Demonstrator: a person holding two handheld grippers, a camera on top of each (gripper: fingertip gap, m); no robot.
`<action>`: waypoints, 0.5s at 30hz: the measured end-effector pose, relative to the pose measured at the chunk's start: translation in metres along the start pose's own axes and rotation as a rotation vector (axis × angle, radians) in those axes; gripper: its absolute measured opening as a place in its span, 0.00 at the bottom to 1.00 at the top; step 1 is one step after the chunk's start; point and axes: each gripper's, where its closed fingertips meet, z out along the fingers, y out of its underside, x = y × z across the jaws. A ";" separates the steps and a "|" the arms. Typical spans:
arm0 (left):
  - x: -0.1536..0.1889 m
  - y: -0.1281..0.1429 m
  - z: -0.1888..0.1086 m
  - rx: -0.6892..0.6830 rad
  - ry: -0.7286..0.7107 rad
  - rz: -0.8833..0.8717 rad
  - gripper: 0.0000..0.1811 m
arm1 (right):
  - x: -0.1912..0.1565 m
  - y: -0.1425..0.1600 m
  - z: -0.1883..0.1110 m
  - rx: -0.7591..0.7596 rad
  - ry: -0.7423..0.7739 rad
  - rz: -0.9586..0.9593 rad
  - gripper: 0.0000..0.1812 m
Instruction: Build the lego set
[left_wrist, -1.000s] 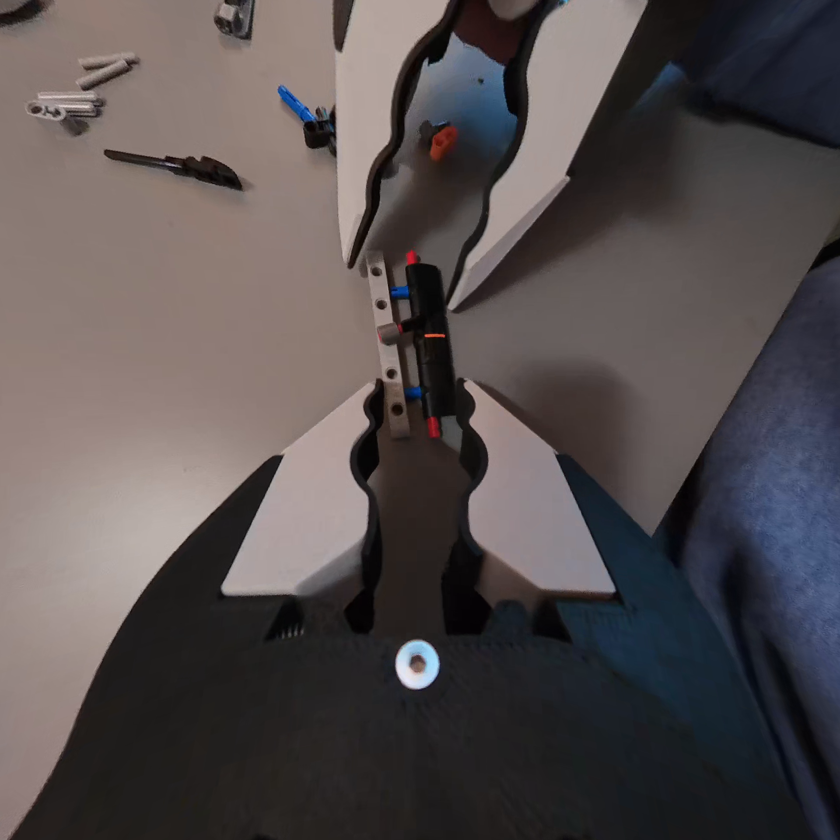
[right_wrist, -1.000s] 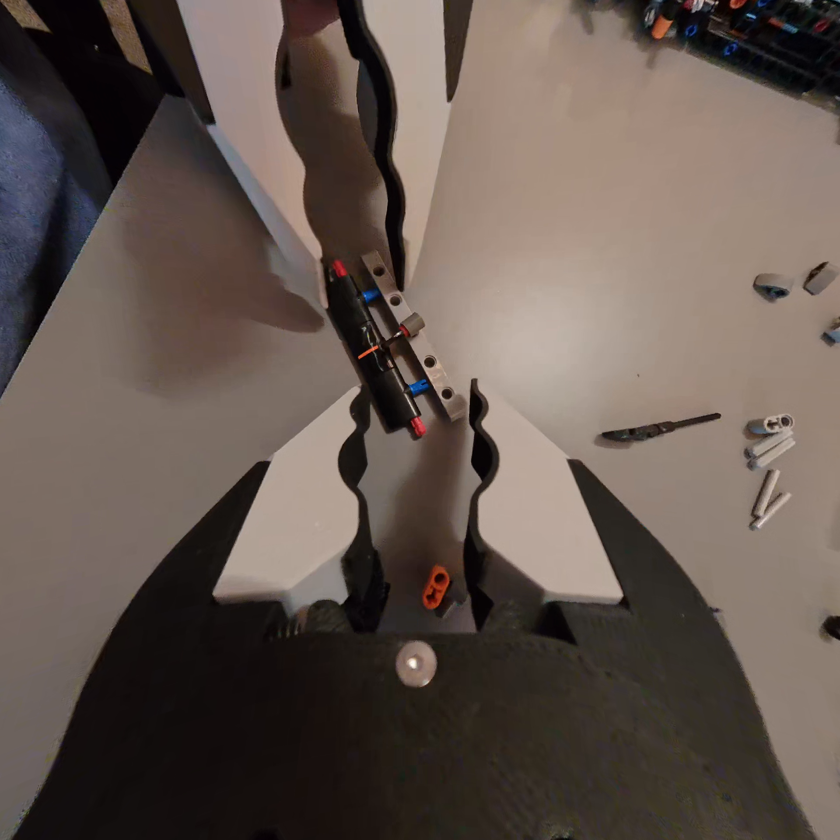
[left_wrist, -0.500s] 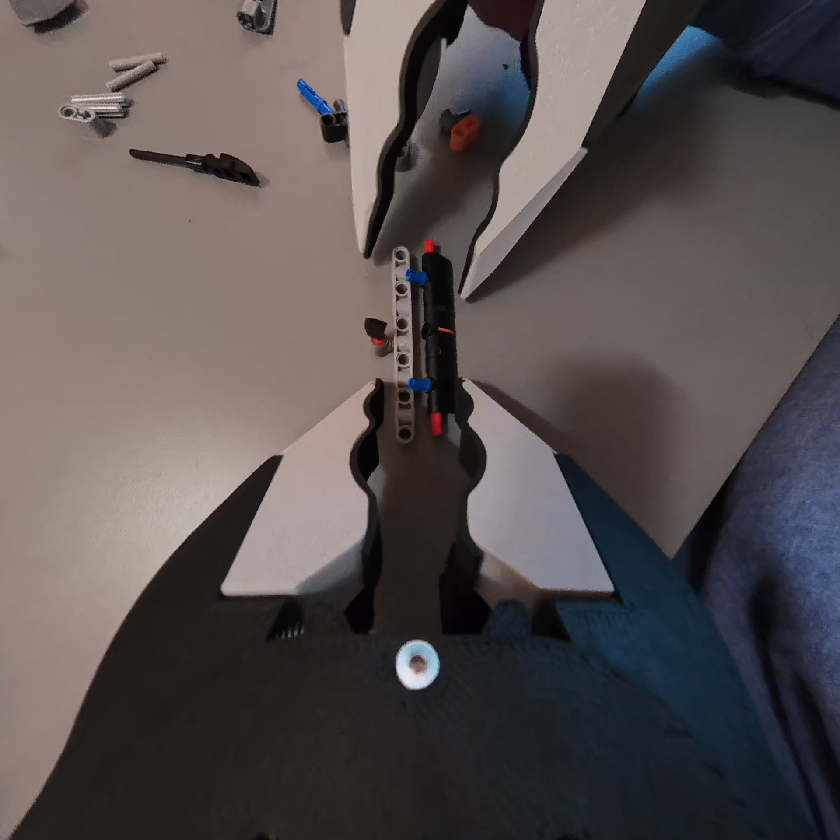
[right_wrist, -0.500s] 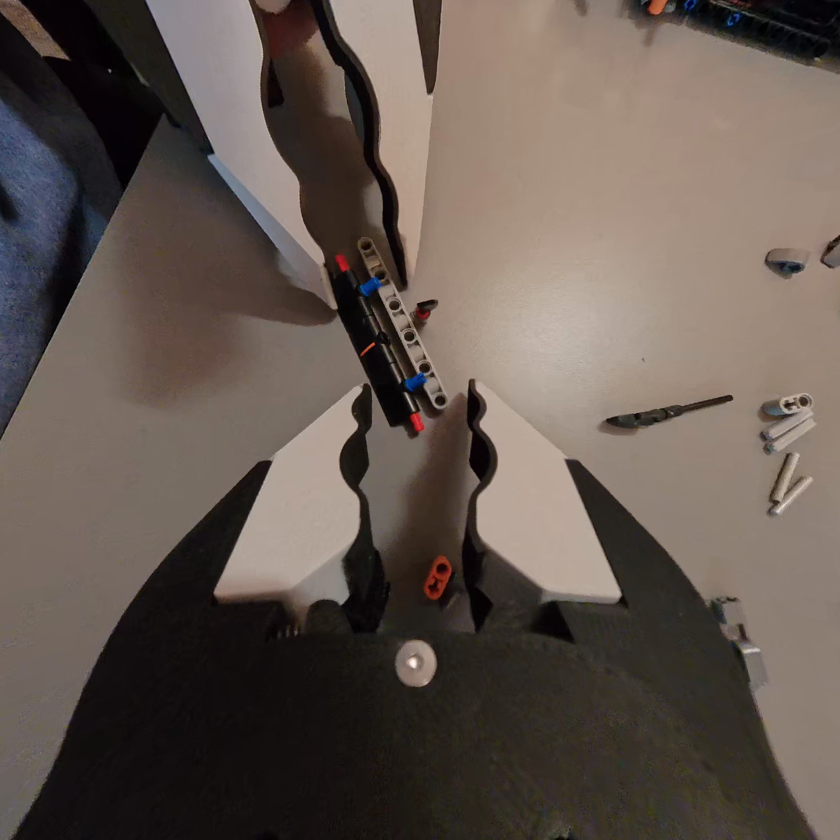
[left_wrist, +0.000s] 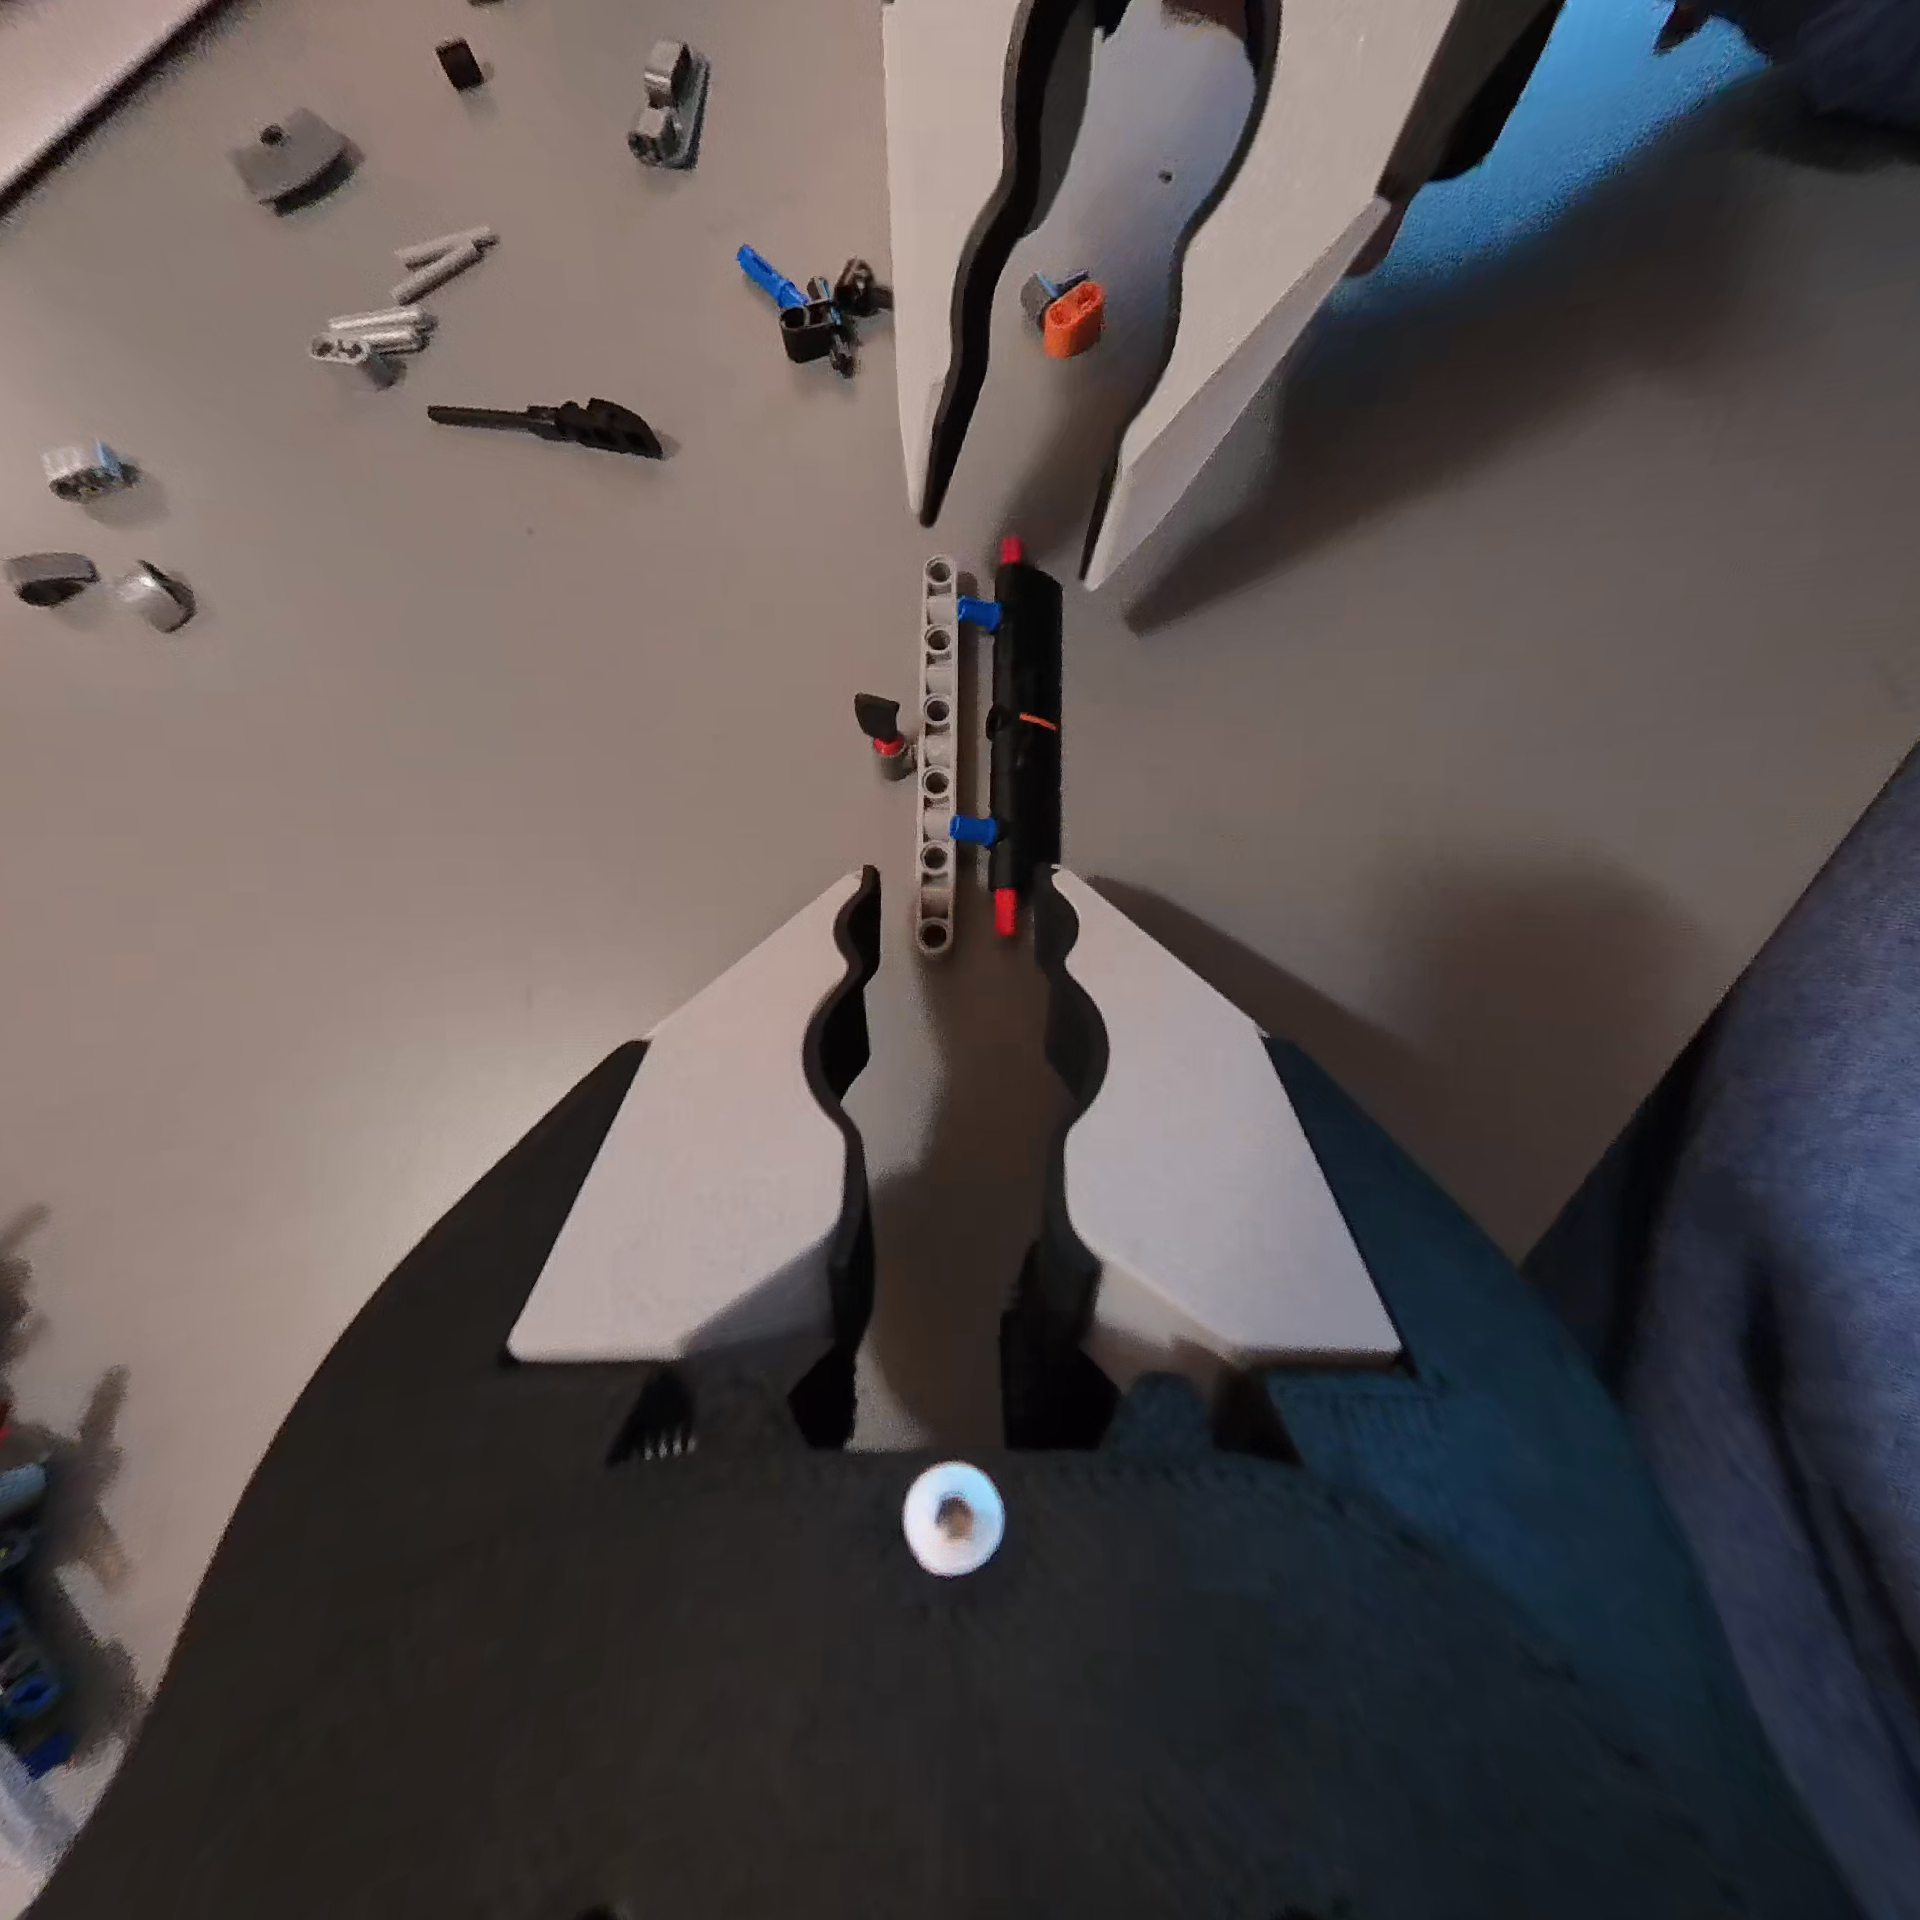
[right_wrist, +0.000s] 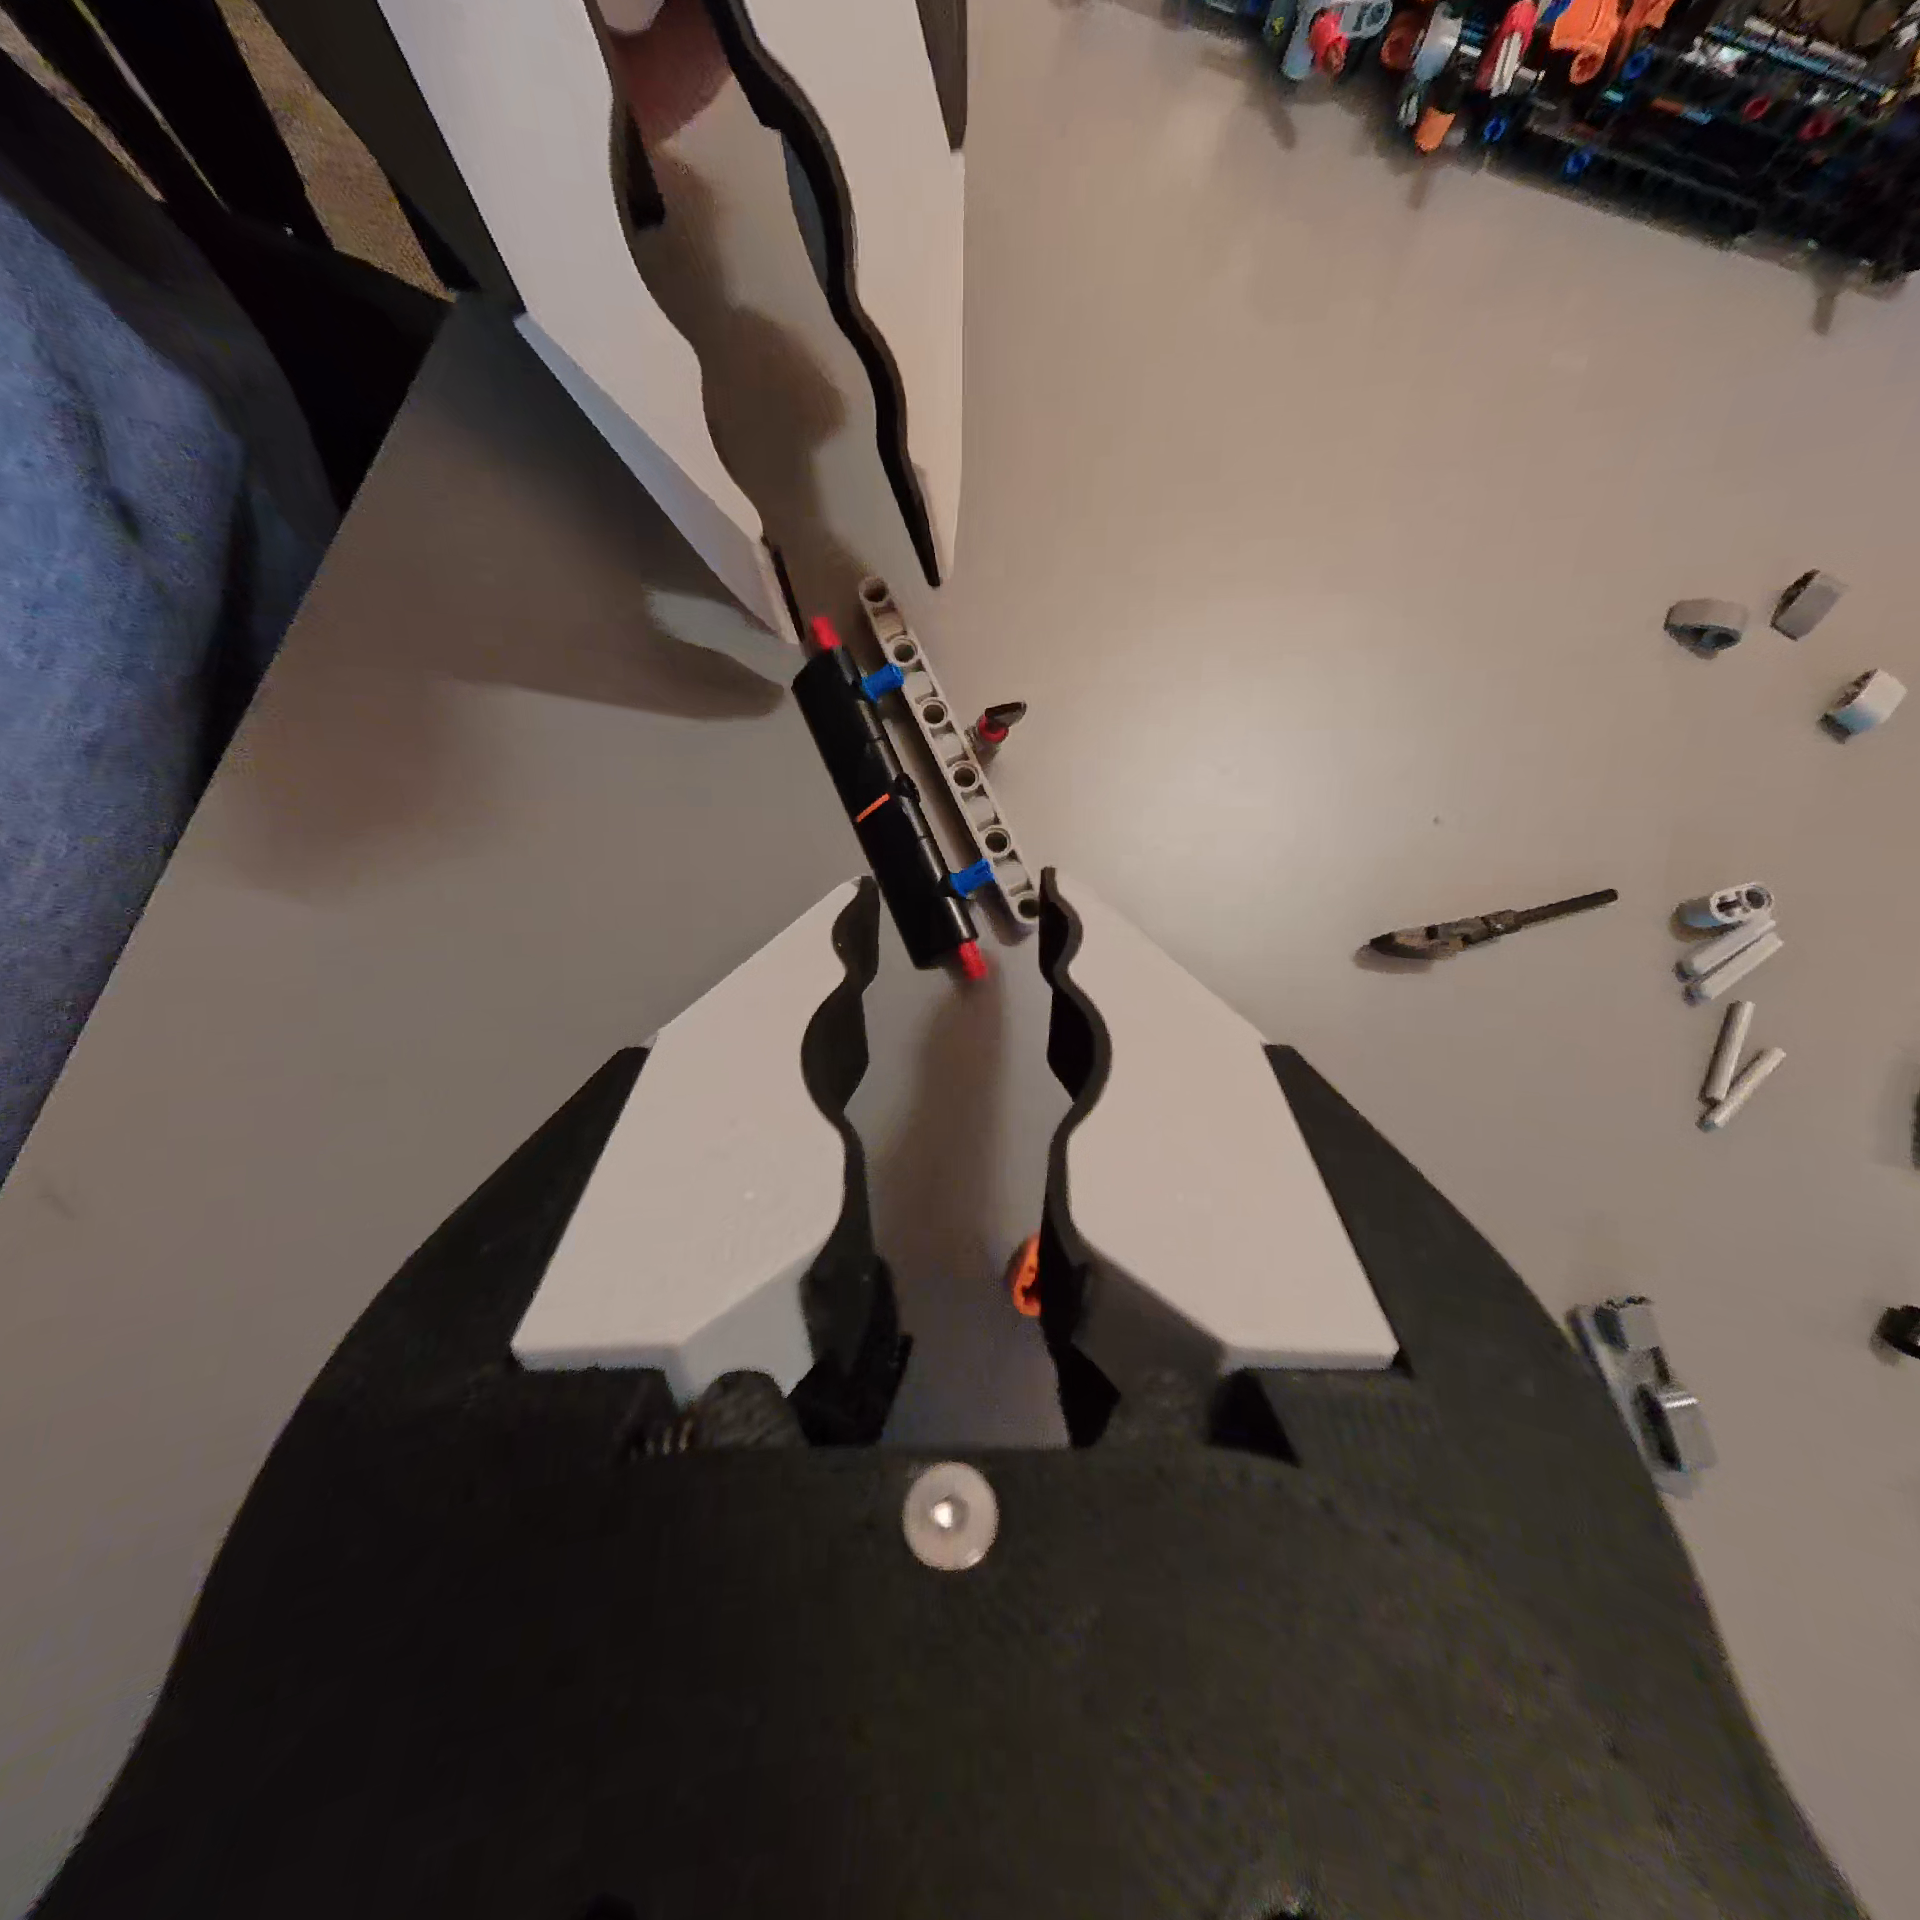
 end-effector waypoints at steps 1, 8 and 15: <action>0.003 -0.002 -0.002 0.013 -0.003 0.017 0.15 | -0.001 0.002 0.000 -0.008 -0.001 -0.005 0.15; 0.021 0.002 0.006 -0.013 -0.060 0.101 0.12 | -0.009 0.016 0.008 -0.055 0.010 -0.019 0.13; 0.029 0.006 0.005 -0.005 -0.056 0.103 0.11 | -0.019 0.015 0.011 -0.045 -0.023 -0.020 0.07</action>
